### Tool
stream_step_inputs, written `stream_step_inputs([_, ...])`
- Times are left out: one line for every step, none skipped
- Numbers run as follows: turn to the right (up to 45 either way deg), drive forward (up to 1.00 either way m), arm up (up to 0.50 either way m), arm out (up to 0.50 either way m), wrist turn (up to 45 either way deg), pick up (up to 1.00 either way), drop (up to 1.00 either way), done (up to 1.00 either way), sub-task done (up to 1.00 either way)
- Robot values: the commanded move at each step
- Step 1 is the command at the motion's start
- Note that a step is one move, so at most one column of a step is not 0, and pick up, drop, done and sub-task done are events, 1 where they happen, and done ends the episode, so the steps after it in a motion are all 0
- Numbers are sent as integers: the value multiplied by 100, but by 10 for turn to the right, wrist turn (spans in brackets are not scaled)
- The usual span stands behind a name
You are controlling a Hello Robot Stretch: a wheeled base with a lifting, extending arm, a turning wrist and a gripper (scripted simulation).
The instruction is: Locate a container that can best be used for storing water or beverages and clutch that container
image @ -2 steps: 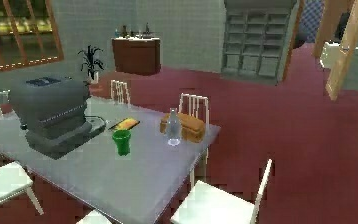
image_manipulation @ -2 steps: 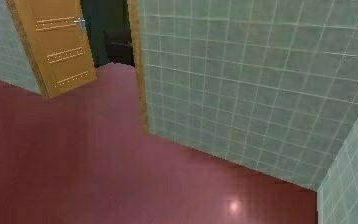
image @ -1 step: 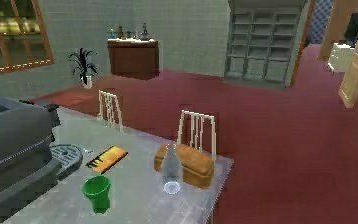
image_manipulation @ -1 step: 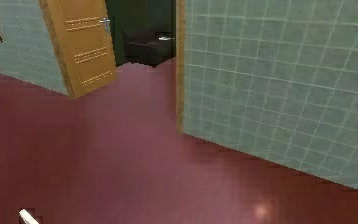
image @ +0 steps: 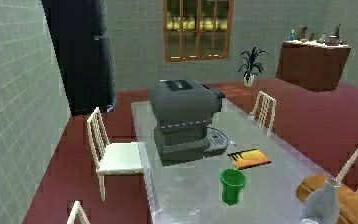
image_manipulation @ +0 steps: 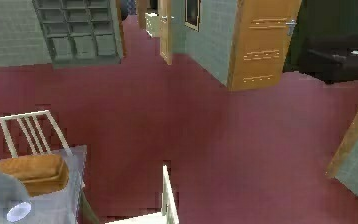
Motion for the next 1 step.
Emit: stream_step_inputs([-420,0,0,0,0,0,0,0,0])
